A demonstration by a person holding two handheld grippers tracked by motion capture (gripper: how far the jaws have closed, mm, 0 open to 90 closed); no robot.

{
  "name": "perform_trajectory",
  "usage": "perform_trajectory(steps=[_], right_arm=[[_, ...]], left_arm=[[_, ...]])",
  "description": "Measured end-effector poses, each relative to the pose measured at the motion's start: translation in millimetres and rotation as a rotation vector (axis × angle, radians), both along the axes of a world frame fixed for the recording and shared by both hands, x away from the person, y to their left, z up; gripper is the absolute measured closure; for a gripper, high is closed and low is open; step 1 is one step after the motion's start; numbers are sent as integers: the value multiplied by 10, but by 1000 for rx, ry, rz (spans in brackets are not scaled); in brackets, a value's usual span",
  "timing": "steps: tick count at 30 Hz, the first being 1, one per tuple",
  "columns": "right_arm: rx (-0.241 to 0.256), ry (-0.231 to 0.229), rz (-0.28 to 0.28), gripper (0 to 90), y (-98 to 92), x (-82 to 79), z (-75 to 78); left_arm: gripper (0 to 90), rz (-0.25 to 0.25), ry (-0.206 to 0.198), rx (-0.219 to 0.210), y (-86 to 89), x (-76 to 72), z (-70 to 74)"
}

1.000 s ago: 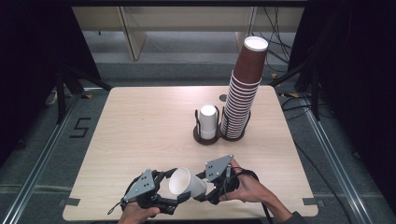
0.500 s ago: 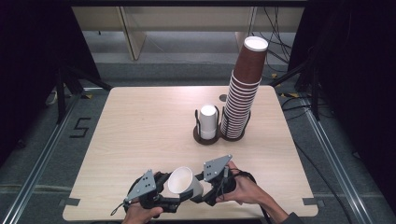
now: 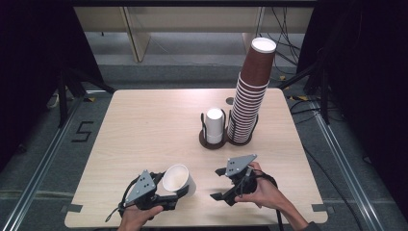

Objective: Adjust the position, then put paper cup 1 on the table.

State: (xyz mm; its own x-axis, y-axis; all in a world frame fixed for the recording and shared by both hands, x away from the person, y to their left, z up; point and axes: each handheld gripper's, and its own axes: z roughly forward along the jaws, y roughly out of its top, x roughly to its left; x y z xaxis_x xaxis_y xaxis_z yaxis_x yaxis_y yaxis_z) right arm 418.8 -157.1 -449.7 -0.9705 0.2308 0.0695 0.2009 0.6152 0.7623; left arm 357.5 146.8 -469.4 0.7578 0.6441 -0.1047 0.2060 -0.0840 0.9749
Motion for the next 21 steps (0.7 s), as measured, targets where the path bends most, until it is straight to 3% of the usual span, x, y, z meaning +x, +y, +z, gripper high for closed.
perform_trajectory(steps=[2,10,21], right_arm=[[-5,-7,-50,187,-115,22,-5],[-19,-1,-100,194,-271,21,-66],[-11,18,-154,193,-403,-3,-66]], left_arm=[[253,52,-14,61,28,25,0],[251,172,10,152,123,69,-11],[249,255,55,162,210,144,-33]])
